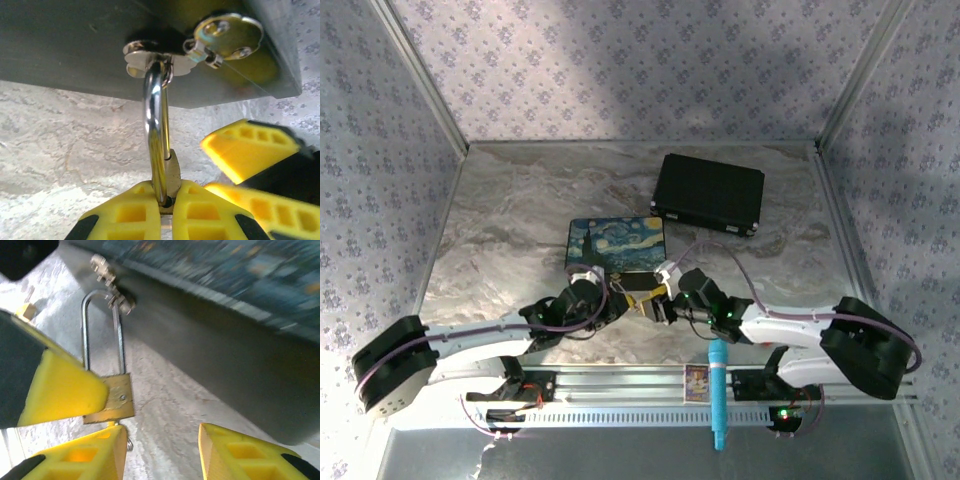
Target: Unlock a padlock with a key
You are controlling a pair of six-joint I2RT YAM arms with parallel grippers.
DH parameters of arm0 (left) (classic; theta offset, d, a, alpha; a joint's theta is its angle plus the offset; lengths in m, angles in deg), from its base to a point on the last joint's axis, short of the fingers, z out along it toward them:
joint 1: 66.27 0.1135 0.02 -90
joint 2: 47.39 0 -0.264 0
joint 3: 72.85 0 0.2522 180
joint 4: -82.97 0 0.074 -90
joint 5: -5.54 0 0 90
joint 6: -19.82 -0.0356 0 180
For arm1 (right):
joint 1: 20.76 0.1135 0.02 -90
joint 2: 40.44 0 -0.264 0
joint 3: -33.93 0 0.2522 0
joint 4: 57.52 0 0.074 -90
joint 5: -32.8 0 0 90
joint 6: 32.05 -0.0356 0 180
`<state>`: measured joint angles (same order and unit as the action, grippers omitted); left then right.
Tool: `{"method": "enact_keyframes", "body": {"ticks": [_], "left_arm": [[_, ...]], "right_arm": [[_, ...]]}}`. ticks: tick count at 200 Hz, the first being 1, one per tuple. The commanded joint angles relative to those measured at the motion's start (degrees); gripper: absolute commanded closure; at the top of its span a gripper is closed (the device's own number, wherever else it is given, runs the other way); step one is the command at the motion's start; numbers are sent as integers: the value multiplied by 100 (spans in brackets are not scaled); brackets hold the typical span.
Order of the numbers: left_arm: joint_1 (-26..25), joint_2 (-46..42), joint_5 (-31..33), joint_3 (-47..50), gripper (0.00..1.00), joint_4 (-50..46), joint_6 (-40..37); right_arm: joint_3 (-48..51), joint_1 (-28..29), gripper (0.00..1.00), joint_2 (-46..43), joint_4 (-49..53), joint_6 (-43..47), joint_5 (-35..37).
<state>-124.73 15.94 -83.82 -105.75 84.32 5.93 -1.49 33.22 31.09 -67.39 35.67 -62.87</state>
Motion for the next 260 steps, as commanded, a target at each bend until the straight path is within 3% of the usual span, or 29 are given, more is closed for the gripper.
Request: {"method": "enact_keyframes", "body": {"ticks": [1, 21, 52, 66, 89, 113, 161, 181, 216, 238, 260], "left_arm": [[-45, 10, 64, -163, 100, 55, -132], [-51, 77, 179, -121, 100, -91, -165], [-52, 303, 298, -108, 100, -243, -158], [-56, 403, 286, -108, 100, -250, -158], [-78, 486, 252, -123, 100, -330, -158], [-87, 432, 295, -156, 100, -656, -208], [-48, -18, 683, -472, 100, -2438, -613], [38, -182, 879, -540, 99, -3191, -741], [265, -90, 743, -527, 95, -3617, -1002], [265, 87, 1102, -756, 94, -4172, -1137], [265, 185, 1227, -790, 92, -4038, -1291]], "right_arm": [[66, -40, 53, -438, 307, -184, 303], [-114, -14, 43, -841, 1101, -215, 589], [-723, -188, 14, -1130, 2769, -1176, 1954], [-1109, -496, 11, -959, 3218, -1397, 1960], [-1667, -870, 11, -284, 3513, -1485, 1614], [-2271, -906, 15, 565, 3709, -1419, 1362], [-2856, -939, 21, 1704, 4069, -1203, 1458], [-2829, -985, 23, 1973, 4043, -1278, 1391], [-2722, -1016, 23, 2164, 3897, -1324, 1204], [-2682, -1017, 23, 2166, 3815, -1325, 1092], [-2678, -1003, 23, 2169, 3759, -1328, 1018]]}}
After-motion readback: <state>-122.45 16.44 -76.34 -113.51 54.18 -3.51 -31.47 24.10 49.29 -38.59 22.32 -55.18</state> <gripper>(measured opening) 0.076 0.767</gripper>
